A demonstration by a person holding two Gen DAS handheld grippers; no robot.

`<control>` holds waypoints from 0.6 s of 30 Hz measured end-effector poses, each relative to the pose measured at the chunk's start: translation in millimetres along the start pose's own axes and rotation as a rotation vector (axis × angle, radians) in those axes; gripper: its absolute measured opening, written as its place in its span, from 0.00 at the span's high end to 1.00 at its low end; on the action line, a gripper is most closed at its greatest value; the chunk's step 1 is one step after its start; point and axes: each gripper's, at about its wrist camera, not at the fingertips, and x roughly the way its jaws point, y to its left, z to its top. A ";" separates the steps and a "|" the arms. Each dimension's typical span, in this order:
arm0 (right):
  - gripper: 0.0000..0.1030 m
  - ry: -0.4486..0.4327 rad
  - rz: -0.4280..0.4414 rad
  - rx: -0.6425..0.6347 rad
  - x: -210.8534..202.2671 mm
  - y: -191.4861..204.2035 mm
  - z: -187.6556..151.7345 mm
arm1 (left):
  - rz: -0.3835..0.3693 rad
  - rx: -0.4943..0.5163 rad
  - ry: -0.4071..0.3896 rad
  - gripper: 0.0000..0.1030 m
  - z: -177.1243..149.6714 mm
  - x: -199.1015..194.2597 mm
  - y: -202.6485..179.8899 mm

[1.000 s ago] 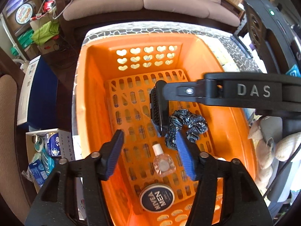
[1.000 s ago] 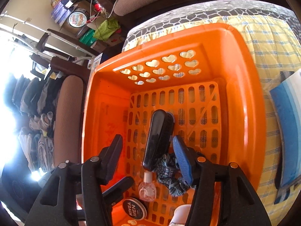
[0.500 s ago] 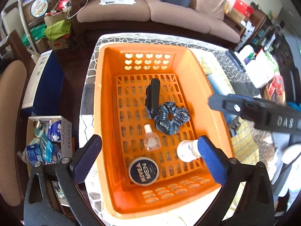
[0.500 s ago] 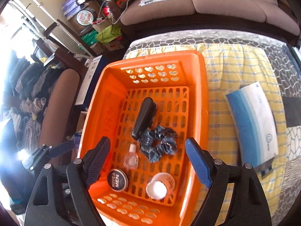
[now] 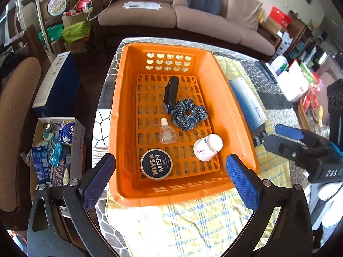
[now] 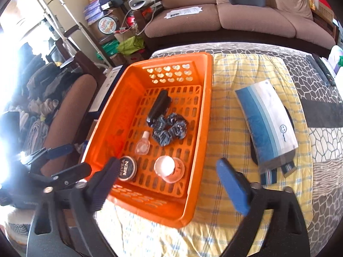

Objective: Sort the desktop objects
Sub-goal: 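Withdraw both grippers from the basket toward the face-mask pack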

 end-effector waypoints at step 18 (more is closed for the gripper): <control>0.00 -0.041 -0.053 0.015 -55.2 -51.8 -51.1 | 0.010 0.075 0.006 0.00 -30.4 -10.7 -63.9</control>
